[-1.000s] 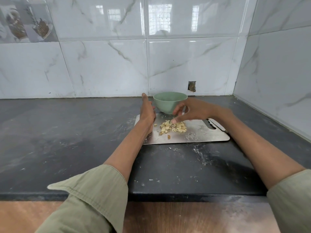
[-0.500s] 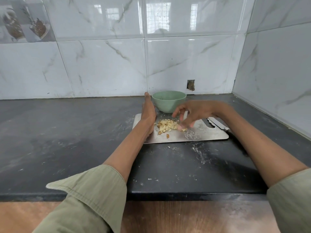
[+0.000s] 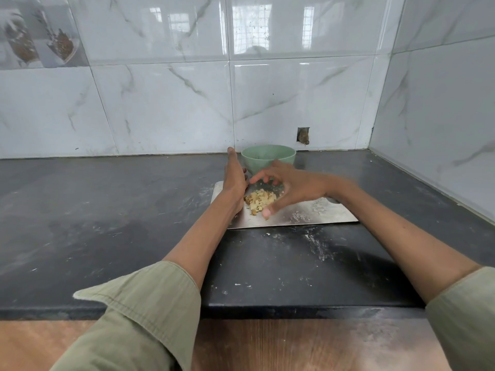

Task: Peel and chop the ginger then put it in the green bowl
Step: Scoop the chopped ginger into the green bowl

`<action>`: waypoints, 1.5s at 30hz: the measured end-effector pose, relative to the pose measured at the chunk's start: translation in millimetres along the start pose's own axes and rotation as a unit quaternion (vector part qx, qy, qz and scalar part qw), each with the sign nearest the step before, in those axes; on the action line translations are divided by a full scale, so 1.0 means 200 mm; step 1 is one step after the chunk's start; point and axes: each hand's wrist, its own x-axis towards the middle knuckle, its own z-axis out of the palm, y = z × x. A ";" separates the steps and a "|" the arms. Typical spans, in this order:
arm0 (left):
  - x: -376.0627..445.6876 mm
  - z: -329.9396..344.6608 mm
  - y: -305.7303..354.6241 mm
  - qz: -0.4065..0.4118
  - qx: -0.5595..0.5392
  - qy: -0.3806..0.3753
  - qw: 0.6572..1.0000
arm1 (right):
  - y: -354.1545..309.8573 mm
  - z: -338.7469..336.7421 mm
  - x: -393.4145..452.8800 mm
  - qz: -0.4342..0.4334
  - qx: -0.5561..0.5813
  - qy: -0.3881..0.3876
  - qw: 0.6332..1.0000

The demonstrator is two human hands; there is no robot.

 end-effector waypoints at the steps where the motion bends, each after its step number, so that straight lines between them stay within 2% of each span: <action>1: 0.01 0.00 0.00 -0.002 -0.005 0.004 1.000 | 0.00 0.03 0.00 -0.009 -0.015 -0.019 1.000; 3: 0.03 -0.01 -0.01 -0.001 -0.021 0.007 1.000 | 0.02 0.09 0.03 -0.013 -0.034 -0.025 0.999; 9: 0.02 -0.01 0.01 -0.014 -0.066 0.015 0.998 | 0.04 0.21 0.12 -0.036 -0.054 0.092 0.994; 14: 0.06 -0.03 0.00 -0.003 -0.051 0.059 0.997 | -0.03 0.28 0.13 -0.025 -0.109 0.109 0.988; 21: 0.10 -0.03 -0.04 -0.013 -0.077 0.059 0.995 | -0.06 0.30 0.16 -0.057 -0.178 0.151 0.971; 24: 0.10 -0.03 -0.04 -0.012 -0.069 0.055 0.996 | -0.07 0.28 0.15 -0.073 -0.258 0.171 0.948; 27: 0.10 -0.03 -0.04 -0.007 -0.057 0.056 0.997 | -0.08 0.28 0.14 -0.044 -0.322 0.167 0.931; 31: 0.11 -0.03 -0.05 -0.002 -0.054 0.061 0.997 | -0.10 0.28 0.15 -0.025 -0.321 0.147 0.935; 38: 0.14 -0.02 -0.08 0.020 -0.030 0.058 0.998 | -0.09 0.28 0.21 -0.065 -0.274 0.141 0.949; 45: 0.16 -0.02 -0.10 0.024 -0.020 0.068 0.997 | -0.13 0.29 0.21 -0.072 -0.262 0.168 0.948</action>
